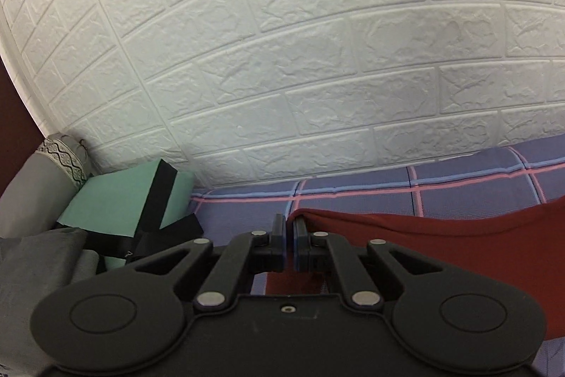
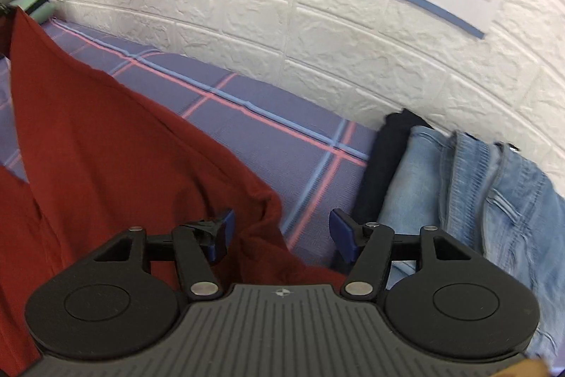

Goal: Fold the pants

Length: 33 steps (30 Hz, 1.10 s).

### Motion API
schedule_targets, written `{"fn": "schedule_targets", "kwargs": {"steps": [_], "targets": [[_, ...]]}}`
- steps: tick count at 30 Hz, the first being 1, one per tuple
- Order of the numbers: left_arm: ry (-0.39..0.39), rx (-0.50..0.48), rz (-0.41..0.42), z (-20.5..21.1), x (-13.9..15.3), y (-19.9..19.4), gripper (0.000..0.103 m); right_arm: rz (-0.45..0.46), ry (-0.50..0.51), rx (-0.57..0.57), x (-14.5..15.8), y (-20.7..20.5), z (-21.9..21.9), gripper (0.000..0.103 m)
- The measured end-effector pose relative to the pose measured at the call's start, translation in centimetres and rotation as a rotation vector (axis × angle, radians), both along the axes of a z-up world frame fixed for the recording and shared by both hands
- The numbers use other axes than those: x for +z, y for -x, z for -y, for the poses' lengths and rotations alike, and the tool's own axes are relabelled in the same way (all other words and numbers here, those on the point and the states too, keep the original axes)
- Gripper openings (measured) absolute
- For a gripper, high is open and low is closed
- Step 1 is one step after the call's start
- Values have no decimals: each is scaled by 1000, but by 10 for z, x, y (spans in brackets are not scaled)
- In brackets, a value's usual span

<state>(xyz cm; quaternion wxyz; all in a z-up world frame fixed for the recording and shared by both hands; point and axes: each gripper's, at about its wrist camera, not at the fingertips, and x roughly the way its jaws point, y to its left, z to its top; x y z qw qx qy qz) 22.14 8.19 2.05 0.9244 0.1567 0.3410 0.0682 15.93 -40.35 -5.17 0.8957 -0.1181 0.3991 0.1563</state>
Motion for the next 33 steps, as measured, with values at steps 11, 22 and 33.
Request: {"fn": "schedule_targets", "kwargs": {"steps": [11, 22, 33], "targets": [[87, 17, -74, -13, -24, -25, 99, 60, 82, -266, -17, -22, 15, 4], [24, 8, -99, -22, -41, -34, 103, 30, 91, -241, -30, -25, 18, 5], [-30, -138, -149, -4, -48, -61, 103, 17, 79, -227, -35, -28, 17, 7]]}}
